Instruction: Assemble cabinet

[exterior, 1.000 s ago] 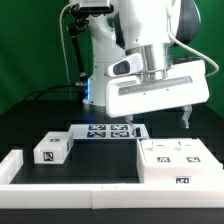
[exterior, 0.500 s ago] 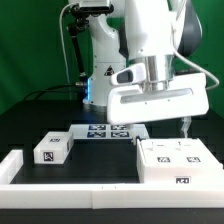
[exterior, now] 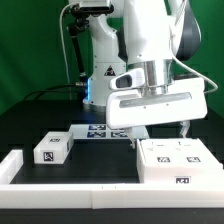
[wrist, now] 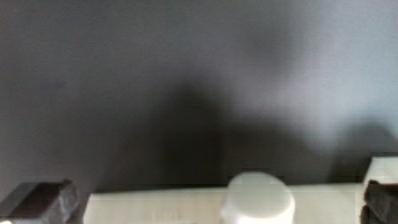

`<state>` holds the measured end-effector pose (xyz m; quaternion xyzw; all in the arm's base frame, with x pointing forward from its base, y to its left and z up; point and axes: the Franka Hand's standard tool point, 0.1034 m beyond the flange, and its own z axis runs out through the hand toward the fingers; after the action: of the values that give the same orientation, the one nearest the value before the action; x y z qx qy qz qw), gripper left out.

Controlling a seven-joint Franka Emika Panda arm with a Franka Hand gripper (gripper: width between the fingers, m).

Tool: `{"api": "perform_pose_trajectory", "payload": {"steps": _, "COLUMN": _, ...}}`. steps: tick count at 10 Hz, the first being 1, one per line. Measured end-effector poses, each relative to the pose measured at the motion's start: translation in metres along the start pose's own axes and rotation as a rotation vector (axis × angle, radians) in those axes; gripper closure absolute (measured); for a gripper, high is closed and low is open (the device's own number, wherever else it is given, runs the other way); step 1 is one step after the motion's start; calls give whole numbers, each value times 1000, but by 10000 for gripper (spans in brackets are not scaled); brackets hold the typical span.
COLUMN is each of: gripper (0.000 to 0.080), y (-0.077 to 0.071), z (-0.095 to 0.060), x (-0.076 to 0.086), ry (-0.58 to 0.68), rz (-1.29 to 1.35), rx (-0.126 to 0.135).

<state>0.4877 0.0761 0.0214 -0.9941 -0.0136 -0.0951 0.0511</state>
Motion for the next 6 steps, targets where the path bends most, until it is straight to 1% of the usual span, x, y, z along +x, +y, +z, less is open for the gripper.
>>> {"api": "perform_pose_trajectory", "payload": {"steps": 1, "gripper": 2, "y": 0, "z": 7, "x": -2, "ry": -10, "rz": 2, "rx": 2}}
{"api": "perform_pose_trajectory", "payload": {"steps": 4, "gripper": 2, "y": -2, "z": 15, "x": -1, "ry": -9, "rz": 1, "rx": 6}}
{"api": "perform_pose_trajectory", "payload": {"steps": 6, "gripper": 2, "y": -3, "z": 17, "x": 8, "ry": 3, "rz": 2, "rx": 9}}
